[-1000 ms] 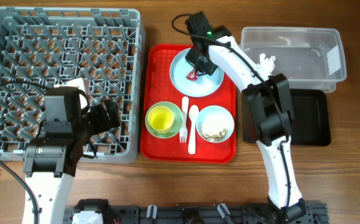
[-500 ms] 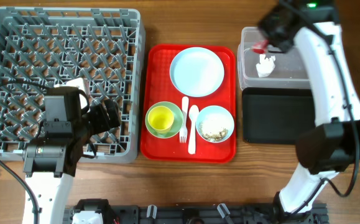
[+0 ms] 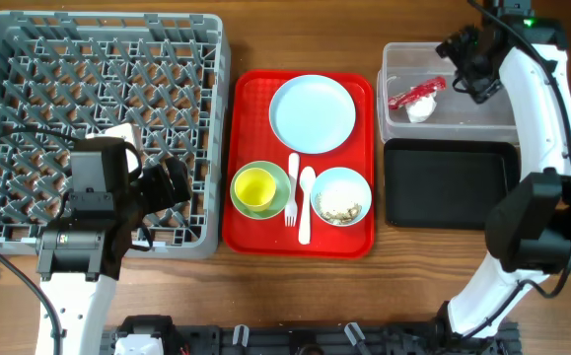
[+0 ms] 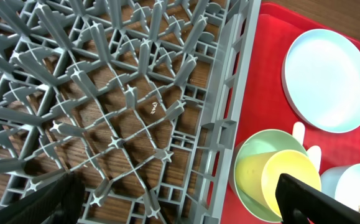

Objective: Sort waste into correct bins and load items into the dishwasher rack
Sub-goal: 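Carry the wrapper to the clear bin and release it, then grasp the blue rice bowl rim with the right gripper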

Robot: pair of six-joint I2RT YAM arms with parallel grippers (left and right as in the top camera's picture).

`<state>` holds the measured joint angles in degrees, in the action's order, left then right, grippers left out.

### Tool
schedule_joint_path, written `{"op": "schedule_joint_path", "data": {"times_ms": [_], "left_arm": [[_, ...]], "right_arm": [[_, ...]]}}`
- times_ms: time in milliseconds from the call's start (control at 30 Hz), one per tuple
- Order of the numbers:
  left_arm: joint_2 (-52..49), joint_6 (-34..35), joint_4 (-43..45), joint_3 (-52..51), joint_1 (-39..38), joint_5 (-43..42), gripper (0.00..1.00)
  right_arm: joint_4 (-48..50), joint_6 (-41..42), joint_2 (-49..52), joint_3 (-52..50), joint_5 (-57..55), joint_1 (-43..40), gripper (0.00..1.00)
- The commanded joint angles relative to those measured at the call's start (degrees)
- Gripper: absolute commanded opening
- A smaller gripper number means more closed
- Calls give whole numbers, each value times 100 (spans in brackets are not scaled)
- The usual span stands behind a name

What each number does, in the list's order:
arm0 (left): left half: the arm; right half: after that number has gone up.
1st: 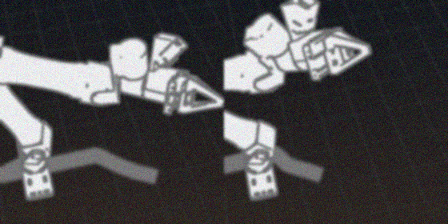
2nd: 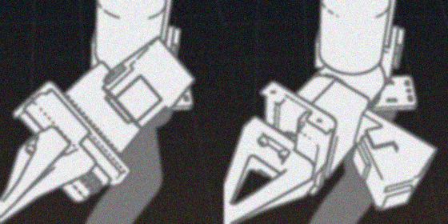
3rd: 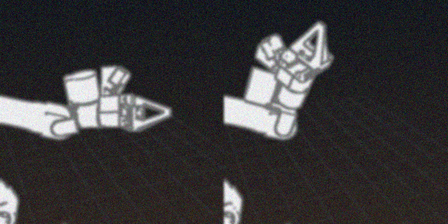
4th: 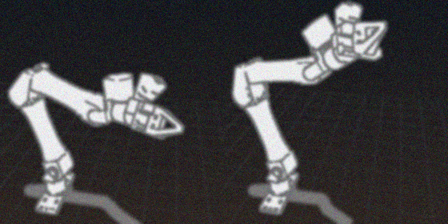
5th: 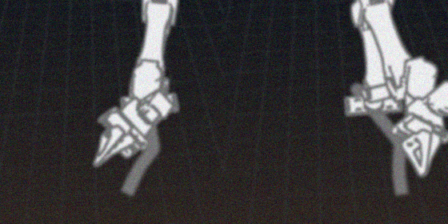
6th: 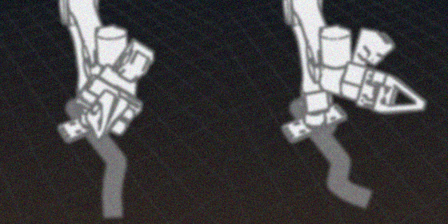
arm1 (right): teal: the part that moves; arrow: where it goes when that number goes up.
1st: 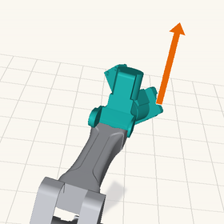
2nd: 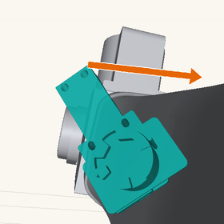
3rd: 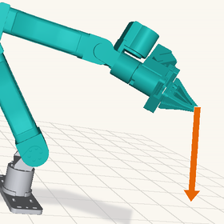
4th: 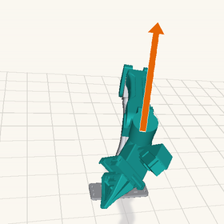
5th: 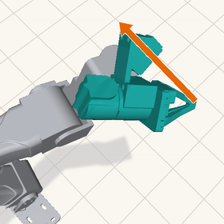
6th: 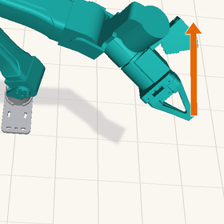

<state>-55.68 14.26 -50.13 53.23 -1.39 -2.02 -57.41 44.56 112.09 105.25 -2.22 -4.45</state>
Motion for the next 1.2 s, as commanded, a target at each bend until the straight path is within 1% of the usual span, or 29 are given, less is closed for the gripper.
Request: {"op": "schedule_joint_path", "data": {"times_ms": [0, 67, 133, 200, 267, 333, 467, 567, 633, 700, 800, 867, 933, 1000, 1033, 1100, 1167], "left_arm": [[15, -13, 17, 101, 28, -72, 100], [15, -13, 17, 101, 28, -72, 100], [15, -13, 20, 101, 28, -72, 100], [15, -13, 17, 101, 28, -72, 100], [15, -13, 15, 101, 28, -70, 100], [15, -13, 15, 101, 28, -72, 100], [15, -13, 13, 101, 28, -72, 100], [15, -13, 15, 101, 28, -72, 100], [15, -13, 15, 101, 28, -72, 100], [15, -11, 15, 101, 28, -72, 100], [15, -13, 15, 101, 28, -72, 100], [15, -13, 15, 101, 28, -72, 100], [15, -13, 15, 101, 28, -72, 100], [15, -13, 13, 101, 28, -72, 100], [15, -13, 13, 101, 28, -72, 100], [15, -13, 11, 101, 28, -72, 100], [15, -13, 13, 101, 28, -72, 100]], "right_arm": [[-195, -1399, -992, 17, 461, 15, 87], [-514, -2789, -1377, 15, 1322, 103, 87], [-894, -3543, -1589, 15, 1620, 289, 87], [-1519, -3860, -1674, 15, 1552, 597, 88], [-1985, -3803, -1674, -22, 1327, 920, 87], [-2142, -3368, -1775, -177, 975, 1167, 87], [-1869, -2909, -2590, -1034, 896, 1475, 88], [-774, -2938, -3755, -2361, 901, 1676, 88], [-94, -3165, -4354, -3226, 925, 1939, 88], [380, -3276, -4568, -3901, 1019, 2315, 86], [778, -3248, -4328, -4492, 1095, 3058, 78], [990, -3169, -4013, -4658, 1071, 3458, 78], [1080, -2879, -3539, -4675, 793, 3836, 78], [1189, -2752, -3051, -4675, 774, 4085, 77], [1239, -2721, -2769, -4675, 750, 4197, 72], [1290, -2376, -2321, -4675, 599, 4295, 66], [1443, -2295, -1943, -4675, 601, 4328, 57]]}}
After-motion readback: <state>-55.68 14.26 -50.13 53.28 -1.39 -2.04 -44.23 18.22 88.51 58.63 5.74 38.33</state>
